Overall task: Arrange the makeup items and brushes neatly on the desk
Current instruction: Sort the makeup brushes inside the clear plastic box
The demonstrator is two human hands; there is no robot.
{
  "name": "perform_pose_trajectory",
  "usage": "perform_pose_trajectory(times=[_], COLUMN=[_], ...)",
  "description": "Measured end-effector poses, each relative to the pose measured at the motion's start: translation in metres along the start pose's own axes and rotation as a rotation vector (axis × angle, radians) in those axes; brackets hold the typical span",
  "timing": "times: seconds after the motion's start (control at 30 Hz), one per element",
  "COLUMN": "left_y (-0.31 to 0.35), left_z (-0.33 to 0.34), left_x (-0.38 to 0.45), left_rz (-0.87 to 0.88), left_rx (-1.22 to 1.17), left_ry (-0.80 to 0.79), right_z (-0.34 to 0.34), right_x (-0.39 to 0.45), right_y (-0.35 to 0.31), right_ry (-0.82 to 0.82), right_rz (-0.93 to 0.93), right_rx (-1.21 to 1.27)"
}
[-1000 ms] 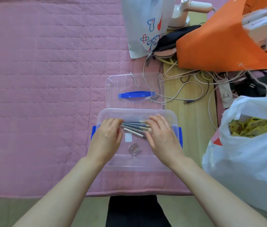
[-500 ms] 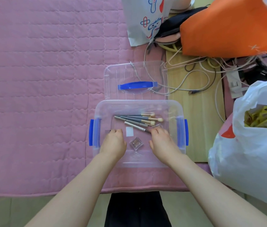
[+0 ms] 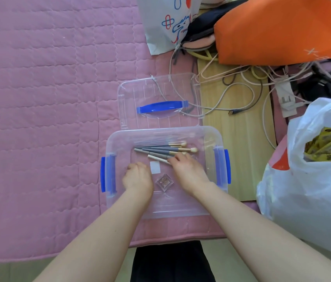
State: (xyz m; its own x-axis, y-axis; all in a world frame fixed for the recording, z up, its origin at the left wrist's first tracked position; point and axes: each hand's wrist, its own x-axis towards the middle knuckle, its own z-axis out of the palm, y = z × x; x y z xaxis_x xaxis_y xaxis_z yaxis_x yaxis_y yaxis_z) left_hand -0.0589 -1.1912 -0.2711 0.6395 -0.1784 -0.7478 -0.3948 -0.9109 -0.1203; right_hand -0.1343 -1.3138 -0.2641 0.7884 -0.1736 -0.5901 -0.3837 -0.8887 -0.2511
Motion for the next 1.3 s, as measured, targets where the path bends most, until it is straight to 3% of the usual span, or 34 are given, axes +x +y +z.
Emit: perform_pose_trajectory(times=[0.57,0.7,0.87,1.13,1.3], left_y=[-0.005,-0.001,0.004,-0.002,-0.005], left_z=[0.017,0.024,0.026,0.022,0.026], left_x=[0.013,0.007,0.005,-0.009,-0.003], left_rz=[0.039,0.04,0.19,-0.022,-0.016], left_rx=[-0.075,0.053,0.221,-0.276,-0.132], left_ry=[0.091,0.135,0.136,0.16,0.101], right_z=[0.025,0.031,0.036,0.035,0.031], right_x=[0.018,0.014,0.011,0.012,0.01], right_y=[-0.013,-0.008,0.002,0.006,0.008], right_ry=[0.019,0.009,-0.034,-0.05,-0.072], right_rz=[0.004,0.046,0.133,0.177,0.188], right_rx=[-0.058,-0.055,-0.038,0.014,0.011])
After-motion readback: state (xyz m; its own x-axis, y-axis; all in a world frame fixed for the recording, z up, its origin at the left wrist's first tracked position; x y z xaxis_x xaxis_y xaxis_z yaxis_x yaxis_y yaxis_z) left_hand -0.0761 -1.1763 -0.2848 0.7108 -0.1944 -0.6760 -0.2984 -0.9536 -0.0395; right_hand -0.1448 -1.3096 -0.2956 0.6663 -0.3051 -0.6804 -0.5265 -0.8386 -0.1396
